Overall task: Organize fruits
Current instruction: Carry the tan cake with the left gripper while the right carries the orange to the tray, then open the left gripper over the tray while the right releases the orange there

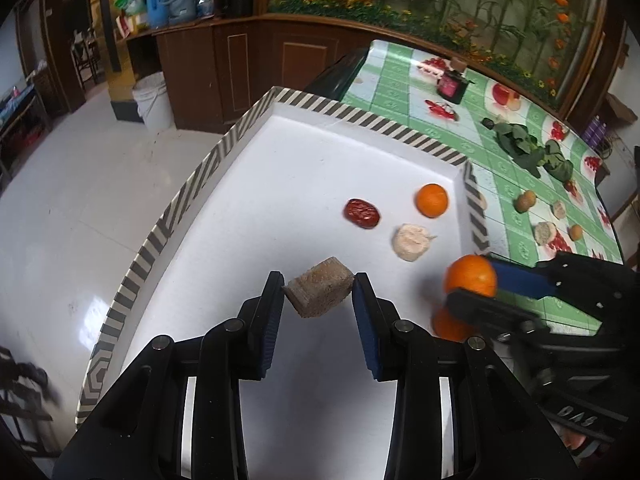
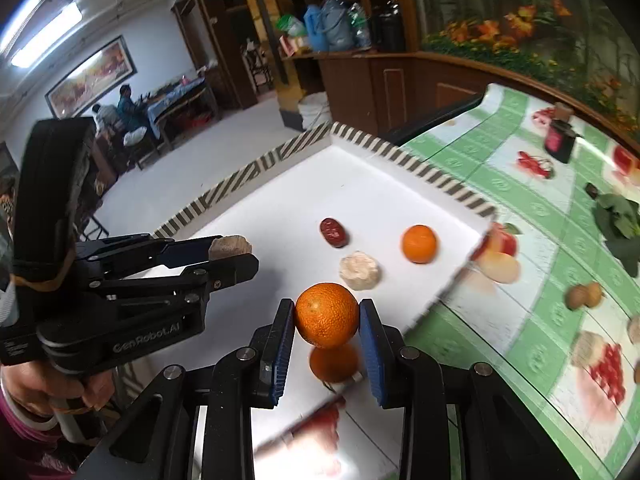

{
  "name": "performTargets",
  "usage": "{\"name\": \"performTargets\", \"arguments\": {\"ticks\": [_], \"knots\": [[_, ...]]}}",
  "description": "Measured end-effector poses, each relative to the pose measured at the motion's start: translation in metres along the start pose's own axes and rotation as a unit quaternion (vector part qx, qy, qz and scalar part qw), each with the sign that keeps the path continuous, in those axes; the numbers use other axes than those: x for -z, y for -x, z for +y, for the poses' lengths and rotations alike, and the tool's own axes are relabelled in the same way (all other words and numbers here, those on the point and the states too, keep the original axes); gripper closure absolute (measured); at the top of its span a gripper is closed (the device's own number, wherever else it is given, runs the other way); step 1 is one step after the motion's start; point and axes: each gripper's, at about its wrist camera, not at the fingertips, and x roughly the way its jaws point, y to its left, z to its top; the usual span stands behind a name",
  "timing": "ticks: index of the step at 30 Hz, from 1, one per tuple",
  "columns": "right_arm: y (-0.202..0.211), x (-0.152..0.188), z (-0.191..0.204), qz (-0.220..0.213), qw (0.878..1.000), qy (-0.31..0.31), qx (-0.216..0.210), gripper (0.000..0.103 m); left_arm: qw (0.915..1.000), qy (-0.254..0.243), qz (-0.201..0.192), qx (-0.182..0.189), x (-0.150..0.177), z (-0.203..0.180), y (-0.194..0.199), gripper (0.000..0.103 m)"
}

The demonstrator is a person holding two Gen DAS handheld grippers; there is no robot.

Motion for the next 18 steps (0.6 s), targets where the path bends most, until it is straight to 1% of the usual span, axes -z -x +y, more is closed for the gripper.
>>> {"name": "performTargets", "arguments": {"ticks": [6, 10, 14, 17, 18], "knots": [[-0.031, -0.006, 0.006, 0.031, 0.999, 0.023, -0.004, 0.072, 0.9998, 0.012, 0.011, -0.009, -0.003, 0.009, -0.008, 0.068], [-0.043, -0.006, 0.008, 0.04, 0.999, 0.033, -0.01, 0.072, 0.9995, 0.017, 0.022, -0.01, -0.002, 0.012, -0.014, 0.068], [-0.055, -0.004, 0.01, 0.053, 0.998, 0.045, -0.001, 0.071, 0.9992, 0.02, 0.031, -0.012, -0.001, 0.013, -0.019, 0.068], [-0.058, -0.004, 0.008, 0.054, 0.997, 0.049, 0.005, 0.068, 0.9988, 0.027, 0.038, -0.012, 0.0, 0.015, -0.022, 0.068], [-0.057, -0.004, 0.007, 0.052, 0.997, 0.048, 0.003, 0.066, 0.9988, 0.028, 0.039, -0.014, 0.0, 0.016, -0.023, 0.065]]}}
